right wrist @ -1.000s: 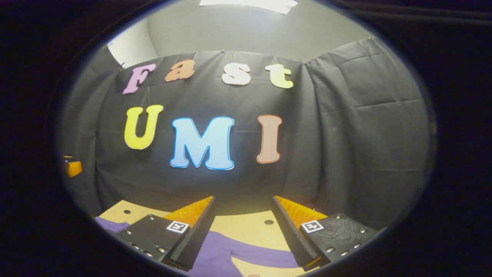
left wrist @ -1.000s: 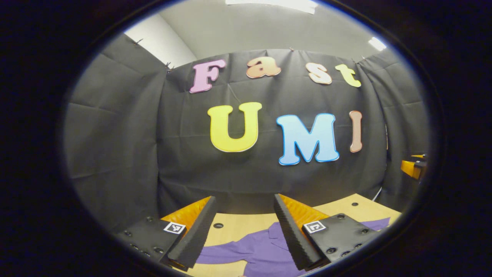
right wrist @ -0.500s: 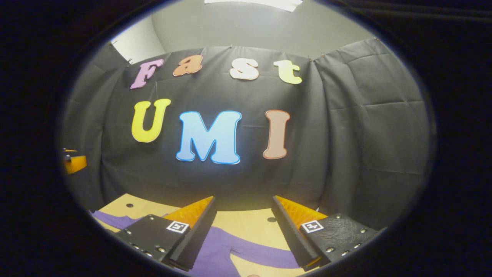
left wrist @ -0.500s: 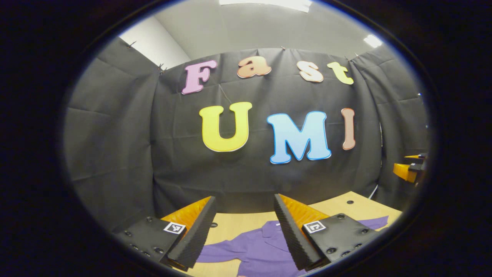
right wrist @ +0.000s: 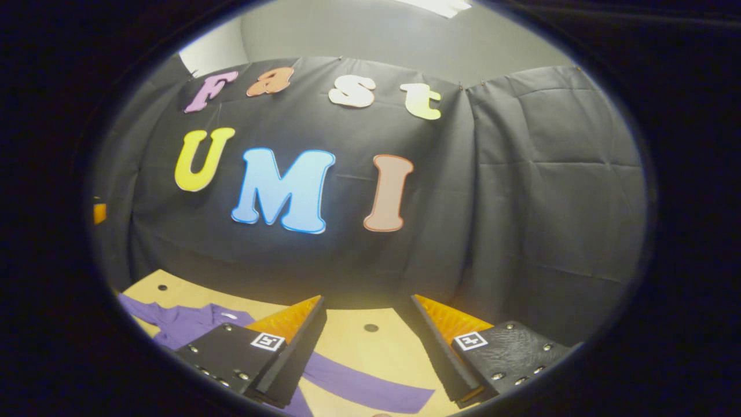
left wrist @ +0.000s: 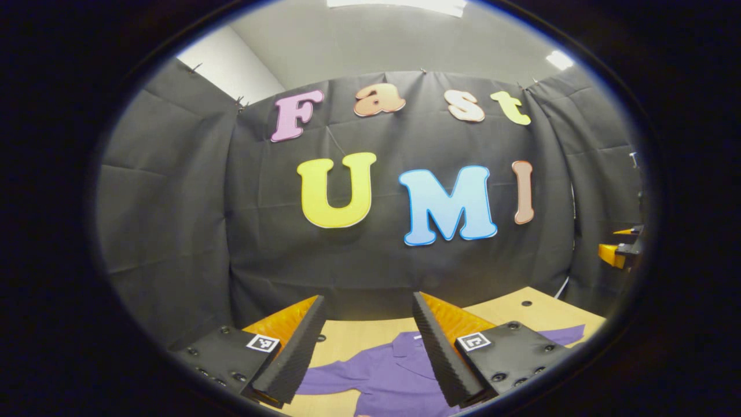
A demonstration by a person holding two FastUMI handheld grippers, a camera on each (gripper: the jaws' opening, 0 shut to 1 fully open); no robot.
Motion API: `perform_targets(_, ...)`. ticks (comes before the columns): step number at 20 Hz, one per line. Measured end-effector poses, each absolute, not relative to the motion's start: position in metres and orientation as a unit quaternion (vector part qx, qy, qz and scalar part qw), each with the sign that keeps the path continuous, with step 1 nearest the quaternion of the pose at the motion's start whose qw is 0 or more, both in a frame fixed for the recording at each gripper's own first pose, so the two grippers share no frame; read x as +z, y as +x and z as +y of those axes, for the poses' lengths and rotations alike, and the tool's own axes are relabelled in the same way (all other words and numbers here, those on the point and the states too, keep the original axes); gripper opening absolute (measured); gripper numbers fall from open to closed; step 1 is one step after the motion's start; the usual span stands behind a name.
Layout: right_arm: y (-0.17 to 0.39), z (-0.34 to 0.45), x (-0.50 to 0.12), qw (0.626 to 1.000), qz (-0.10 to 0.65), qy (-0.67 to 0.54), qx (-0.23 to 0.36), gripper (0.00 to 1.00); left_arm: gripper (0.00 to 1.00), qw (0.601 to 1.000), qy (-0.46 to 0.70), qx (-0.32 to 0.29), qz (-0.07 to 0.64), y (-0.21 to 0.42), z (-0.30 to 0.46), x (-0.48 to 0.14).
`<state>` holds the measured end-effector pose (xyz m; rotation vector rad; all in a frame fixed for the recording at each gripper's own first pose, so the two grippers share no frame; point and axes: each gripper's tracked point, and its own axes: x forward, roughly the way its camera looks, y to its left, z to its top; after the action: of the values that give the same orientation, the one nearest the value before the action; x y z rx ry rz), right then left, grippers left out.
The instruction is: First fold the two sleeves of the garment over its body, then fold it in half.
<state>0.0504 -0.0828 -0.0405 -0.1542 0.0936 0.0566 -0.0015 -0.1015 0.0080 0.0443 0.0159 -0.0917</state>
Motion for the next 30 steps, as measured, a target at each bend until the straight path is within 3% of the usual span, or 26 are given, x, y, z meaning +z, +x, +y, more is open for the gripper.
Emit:
perform_targets(5,0.065,-0.132,-0.074,0.992,0.080,-0.097,-0.002,0.90,0.92,0.999,0.024,-0.047,0.014,0.006,-0.108,0.003)
perform_targets(17,0.076,-0.195,-0.255,0.961,0.262,-0.084,-0.028,0.91,0.93,0.998,0.025,-0.052,0.039,0.012,-0.130,-0.020)
perform_targets(19,0.073,-0.198,-0.282,0.952,0.293,-0.082,-0.029,0.91,0.99,0.997,0.026,-0.049,0.045,0.011,-0.128,-0.025)
perform_targets(22,0.068,-0.203,-0.317,0.939,0.336,-0.063,-0.031,0.91,0.93,0.997,0.034,-0.042,0.052,0.011,-0.125,-0.031)
perform_targets(30,0.049,-0.191,-0.398,0.898,0.439,-0.030,-0.022,0.91,0.93,0.996,0.045,-0.032,0.069,0.012,-0.121,-0.043)
